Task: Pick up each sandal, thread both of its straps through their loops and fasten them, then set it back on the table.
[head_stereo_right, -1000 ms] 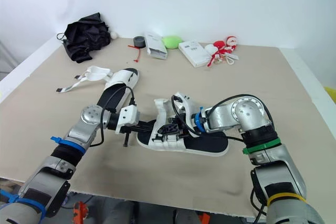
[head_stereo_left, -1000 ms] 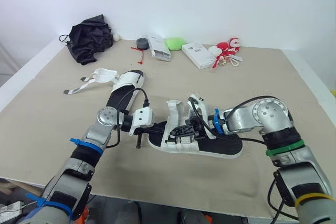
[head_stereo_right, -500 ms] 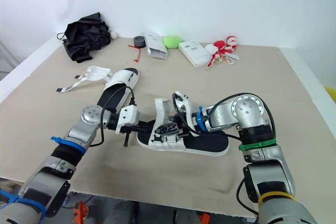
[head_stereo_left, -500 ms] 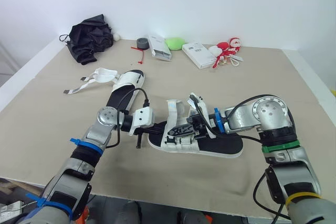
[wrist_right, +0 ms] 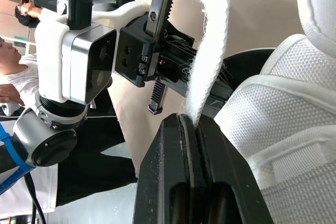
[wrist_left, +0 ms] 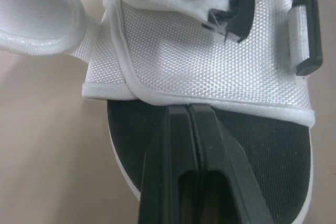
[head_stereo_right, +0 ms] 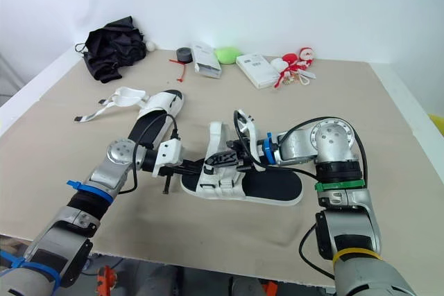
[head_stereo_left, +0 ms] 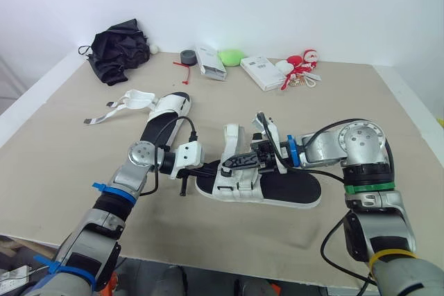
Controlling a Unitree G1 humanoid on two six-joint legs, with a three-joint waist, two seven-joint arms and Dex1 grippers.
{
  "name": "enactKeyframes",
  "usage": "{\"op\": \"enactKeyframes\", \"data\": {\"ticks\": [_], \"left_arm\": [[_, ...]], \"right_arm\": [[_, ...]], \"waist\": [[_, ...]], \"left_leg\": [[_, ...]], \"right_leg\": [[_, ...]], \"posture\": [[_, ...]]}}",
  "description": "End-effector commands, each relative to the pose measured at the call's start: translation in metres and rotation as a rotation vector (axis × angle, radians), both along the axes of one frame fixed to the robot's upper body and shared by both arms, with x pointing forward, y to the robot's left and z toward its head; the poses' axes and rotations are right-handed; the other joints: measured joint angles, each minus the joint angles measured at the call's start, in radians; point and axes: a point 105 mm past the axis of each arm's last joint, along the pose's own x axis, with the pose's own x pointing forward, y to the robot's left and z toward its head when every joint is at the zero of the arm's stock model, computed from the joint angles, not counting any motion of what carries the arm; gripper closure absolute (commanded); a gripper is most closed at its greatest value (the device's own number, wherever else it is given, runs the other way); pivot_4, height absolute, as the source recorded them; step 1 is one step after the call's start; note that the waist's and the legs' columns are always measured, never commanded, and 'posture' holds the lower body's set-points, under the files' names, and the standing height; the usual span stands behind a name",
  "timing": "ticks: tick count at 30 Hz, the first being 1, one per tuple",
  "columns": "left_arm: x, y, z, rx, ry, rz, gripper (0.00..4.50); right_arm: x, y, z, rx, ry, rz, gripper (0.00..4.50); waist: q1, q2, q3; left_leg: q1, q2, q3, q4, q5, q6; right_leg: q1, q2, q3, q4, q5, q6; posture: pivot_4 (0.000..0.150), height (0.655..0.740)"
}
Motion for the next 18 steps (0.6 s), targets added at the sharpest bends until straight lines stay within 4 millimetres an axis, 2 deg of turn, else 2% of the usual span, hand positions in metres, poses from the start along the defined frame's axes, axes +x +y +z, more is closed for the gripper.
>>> {"op": "enactKeyframes", "data": {"ticks": [1,10,18], "left_arm": [[-0.032,0.006,-0.066,0.18,0.215,-0.047,4.5],[-0.032,0.006,-0.066,0.184,0.214,-0.05,4.5],[-0.034,0.006,-0.067,0.185,0.218,-0.058,4.5]], "right_arm": [[-0.003,0.0,0.006,0.024,-0.021,0.018,4.47],[-0.016,0.001,-0.007,0.029,0.02,0.049,4.47],[-0.017,0.002,-0.005,0.065,0.044,0.05,4.47]], "waist": [[0.0,0.0,0.0],[-0.001,0.0,0.0],[-0.001,0.0,0.0]], "left_leg": [[0.0,0.0,0.0,0.0,0.0,0.0],[0.0,0.0,0.0,0.0,0.0,0.0],[0.0,0.0,0.0,0.0,0.0,0.0]], "right_leg": [[0.0,0.0,0.0,0.0,0.0,0.0],[0.0,0.0,0.0,0.0,0.0,0.0],[0.0,0.0,0.0,0.0,0.0,0.0]], "posture": [[0.15,0.7322],[0.15,0.7322],[0.15,0.7322]]}}
